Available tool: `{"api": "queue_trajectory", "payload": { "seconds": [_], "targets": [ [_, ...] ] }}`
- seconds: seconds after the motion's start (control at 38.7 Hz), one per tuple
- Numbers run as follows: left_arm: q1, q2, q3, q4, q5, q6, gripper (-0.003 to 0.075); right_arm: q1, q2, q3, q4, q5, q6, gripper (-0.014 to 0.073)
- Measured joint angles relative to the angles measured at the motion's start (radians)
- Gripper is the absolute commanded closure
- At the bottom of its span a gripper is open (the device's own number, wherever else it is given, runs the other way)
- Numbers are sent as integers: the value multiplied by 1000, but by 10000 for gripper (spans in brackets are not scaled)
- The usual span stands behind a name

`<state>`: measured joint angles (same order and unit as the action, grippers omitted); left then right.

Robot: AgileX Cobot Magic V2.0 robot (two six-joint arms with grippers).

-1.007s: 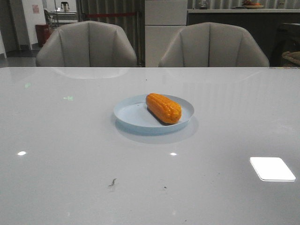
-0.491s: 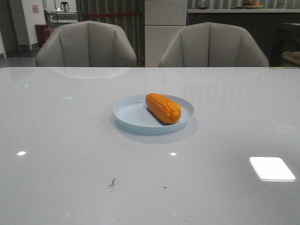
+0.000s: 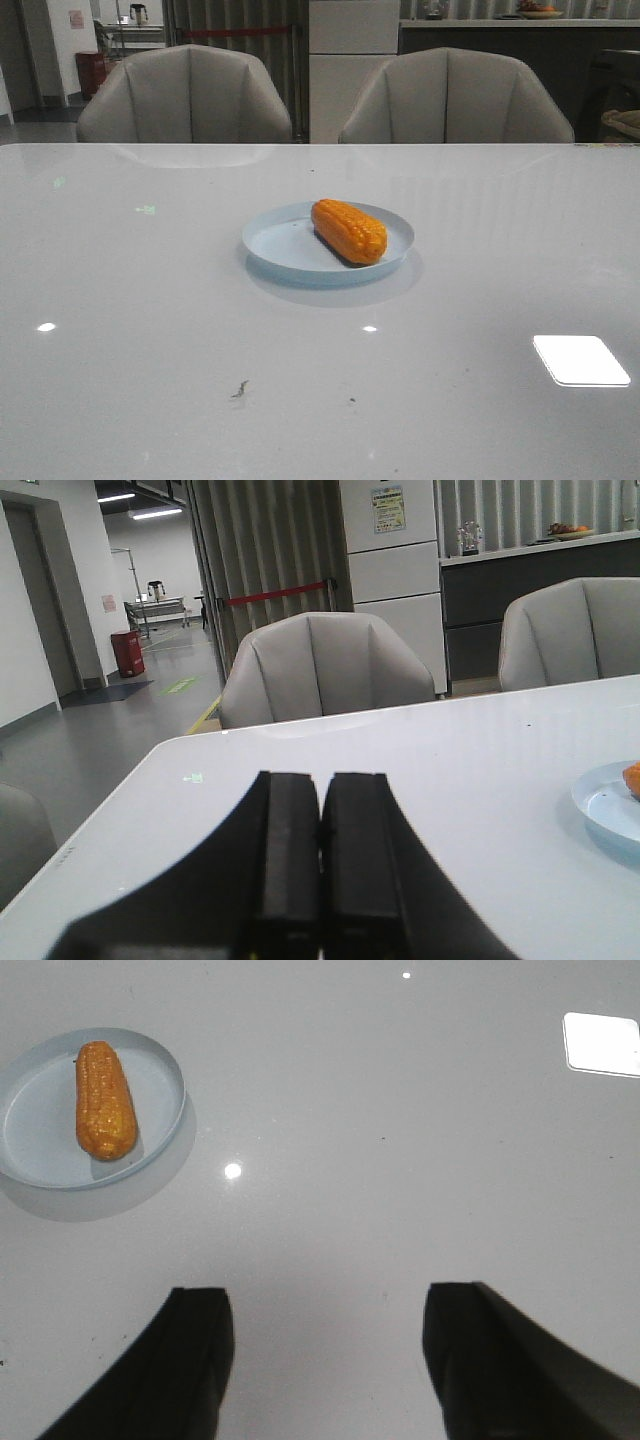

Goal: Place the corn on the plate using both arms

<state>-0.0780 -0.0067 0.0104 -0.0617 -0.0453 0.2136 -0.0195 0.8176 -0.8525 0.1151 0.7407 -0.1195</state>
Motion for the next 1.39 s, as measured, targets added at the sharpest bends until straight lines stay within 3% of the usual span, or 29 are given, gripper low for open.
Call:
{"api": "queue_trajectory", "payload": {
  "seconds": [0.46,0.62,0.77,1.16,1.39],
  "targets": [
    [0,0,0,0,1,0,627,0,0,3,-57,-9,-2,99],
    [0,0,0,0,1,0,627,0,-38,17,-66,-30,-2,291],
    [0,0,0,0,1,0,627,0,-165,99,-53,-124,-4,575],
    [0,0,0,0,2,0,627,0,-799,564,39,-591,-4,561],
    [2,0,0,0,3,0,627,0,-829,775,39,-662,-2,561]
  ]
}}
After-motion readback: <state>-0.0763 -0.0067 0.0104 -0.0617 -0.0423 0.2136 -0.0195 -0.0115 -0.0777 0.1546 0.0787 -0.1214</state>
